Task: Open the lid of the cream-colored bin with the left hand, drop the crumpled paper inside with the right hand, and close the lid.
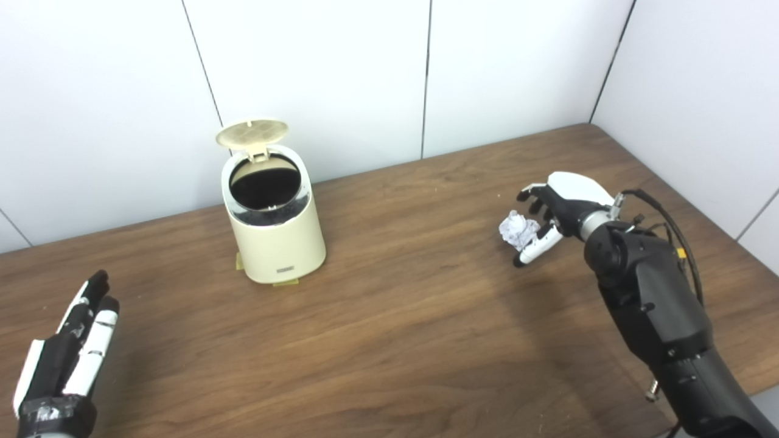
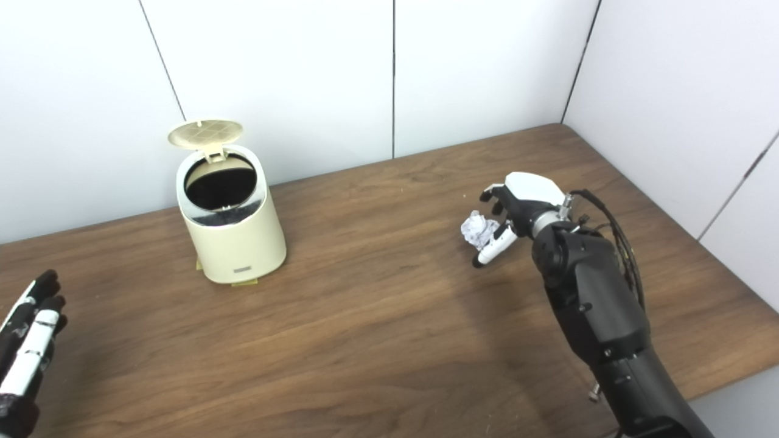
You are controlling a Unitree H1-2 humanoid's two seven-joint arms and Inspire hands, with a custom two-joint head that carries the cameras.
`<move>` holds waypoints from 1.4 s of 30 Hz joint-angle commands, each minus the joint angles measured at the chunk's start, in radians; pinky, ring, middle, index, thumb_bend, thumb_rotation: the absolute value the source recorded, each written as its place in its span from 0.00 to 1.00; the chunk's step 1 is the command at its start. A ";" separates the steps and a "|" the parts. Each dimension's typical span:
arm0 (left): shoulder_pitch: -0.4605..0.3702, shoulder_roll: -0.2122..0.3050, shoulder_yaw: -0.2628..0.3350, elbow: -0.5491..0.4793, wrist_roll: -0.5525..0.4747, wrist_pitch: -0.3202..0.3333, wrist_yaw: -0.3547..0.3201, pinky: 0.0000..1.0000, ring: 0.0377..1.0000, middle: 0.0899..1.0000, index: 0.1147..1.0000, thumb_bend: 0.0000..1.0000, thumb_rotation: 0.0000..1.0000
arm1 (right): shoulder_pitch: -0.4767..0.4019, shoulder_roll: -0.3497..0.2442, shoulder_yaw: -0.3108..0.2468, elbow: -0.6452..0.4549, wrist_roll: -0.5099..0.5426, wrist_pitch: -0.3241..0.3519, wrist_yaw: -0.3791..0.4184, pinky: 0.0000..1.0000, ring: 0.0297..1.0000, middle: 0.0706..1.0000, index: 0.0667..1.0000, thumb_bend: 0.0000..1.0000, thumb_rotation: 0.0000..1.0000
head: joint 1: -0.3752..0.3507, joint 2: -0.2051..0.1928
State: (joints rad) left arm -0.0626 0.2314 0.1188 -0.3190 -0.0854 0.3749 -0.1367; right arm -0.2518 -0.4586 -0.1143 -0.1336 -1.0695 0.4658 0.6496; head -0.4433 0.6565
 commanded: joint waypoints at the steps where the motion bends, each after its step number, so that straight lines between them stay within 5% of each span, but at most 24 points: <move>1: -0.038 0.021 0.007 -0.031 -0.014 -0.006 -0.004 1.00 1.00 0.99 1.00 0.29 0.67 | -0.026 -0.013 -0.014 -0.018 -0.015 0.004 -0.002 0.58 0.71 0.75 0.82 0.95 0.20 | 0.001 0.003; 3: -0.038 0.025 0.009 -0.035 -0.016 0.002 -0.006 1.00 1.00 0.99 1.00 0.29 0.66 | -0.022 0.001 -0.018 -0.021 -0.018 0.004 -0.004 0.55 0.69 0.75 0.83 0.93 0.19 | 0.002 0.008; 5: -0.039 0.030 0.011 -0.039 -0.018 0.007 -0.009 1.00 1.00 1.00 1.00 0.30 0.68 | -0.019 0.016 -0.024 -0.025 -0.014 0.004 -0.015 0.36 0.45 0.54 0.81 0.89 0.13 | -0.001 0.012; 9: -0.041 0.033 0.019 -0.048 -0.029 0.012 -0.013 1.00 1.00 1.00 1.00 0.29 0.70 | -0.008 0.027 -0.023 -0.025 0.023 0.003 -0.051 0.21 0.27 0.36 0.80 0.87 0.05 | 0.000 0.011; 10: -0.041 0.034 0.020 -0.049 -0.030 0.012 -0.013 1.00 1.00 1.00 1.00 0.29 0.70 | -0.005 0.026 -0.018 -0.026 0.029 0.003 -0.057 0.24 0.31 0.40 0.80 0.88 0.05 | 0.001 0.011; 11: -0.042 0.035 0.021 -0.051 -0.032 0.012 -0.013 1.00 1.00 1.00 1.00 0.29 0.70 | -0.003 0.028 -0.016 -0.026 0.033 0.003 -0.062 0.39 0.51 0.57 0.79 0.87 0.06 | 0.000 0.010; 12: -0.042 0.034 0.021 -0.053 -0.033 0.014 -0.012 1.00 1.00 1.00 1.00 0.29 0.70 | -0.001 0.030 -0.015 -0.028 0.037 0.003 -0.067 0.46 0.58 0.63 0.79 0.87 0.06 | -0.001 0.010; 16: -0.042 0.023 0.021 -0.062 -0.036 0.028 -0.005 1.00 1.00 1.00 1.00 0.29 0.67 | 0.004 0.036 -0.010 -0.033 0.050 0.003 -0.081 0.62 0.70 0.73 0.76 0.85 0.08 | 0.024 -0.010; 19: -0.041 0.016 0.009 -0.061 -0.012 0.027 0.006 1.00 1.00 1.00 1.00 0.29 0.64 | 0.013 0.040 -0.003 -0.058 0.080 -0.002 -0.114 0.52 0.56 0.60 0.66 0.84 0.12 | 0.041 -0.011; 21: -0.041 0.019 -0.001 -0.056 0.000 0.022 0.005 1.00 1.00 1.00 1.00 0.28 0.65 | 0.019 0.038 0.003 -0.059 0.107 -0.015 -0.164 0.50 0.50 0.50 0.50 0.59 0.05 | 0.050 -0.014; 23: -0.045 0.023 -0.005 -0.046 -0.002 0.017 0.002 1.00 1.00 0.99 1.00 0.28 0.66 | 0.026 0.036 0.012 -0.059 0.129 -0.027 -0.213 0.44 0.45 0.46 0.46 0.54 0.01 | 0.049 -0.012; 30: -0.054 0.027 0.000 -0.029 -0.020 -0.013 -0.003 1.00 1.00 0.99 1.00 0.27 0.58 | 0.033 0.025 0.041 -0.062 0.179 -0.017 -0.295 0.35 0.36 0.44 0.49 0.52 0.00 | 0.035 -0.008; 36: -0.045 0.028 0.003 -0.048 -0.023 0.009 0.001 1.00 1.00 1.00 1.00 0.29 0.60 | 0.034 0.018 0.071 -0.062 0.187 -0.019 -0.317 0.43 0.38 0.44 0.47 0.52 0.00 | 0.034 -0.009; 42: -0.046 0.026 0.002 -0.048 -0.024 0.002 0.000 1.00 1.00 1.00 1.00 0.28 0.63 | 0.025 0.010 0.069 -0.059 0.221 -0.007 -0.324 0.34 0.35 0.44 0.51 0.51 0.00 | 0.044 -0.011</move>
State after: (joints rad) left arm -0.0796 0.2432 0.1156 -0.3363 -0.1077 0.4038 -0.1376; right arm -0.1909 -0.4158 -0.0317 -0.1659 -0.8555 0.4618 0.3559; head -0.3989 0.6443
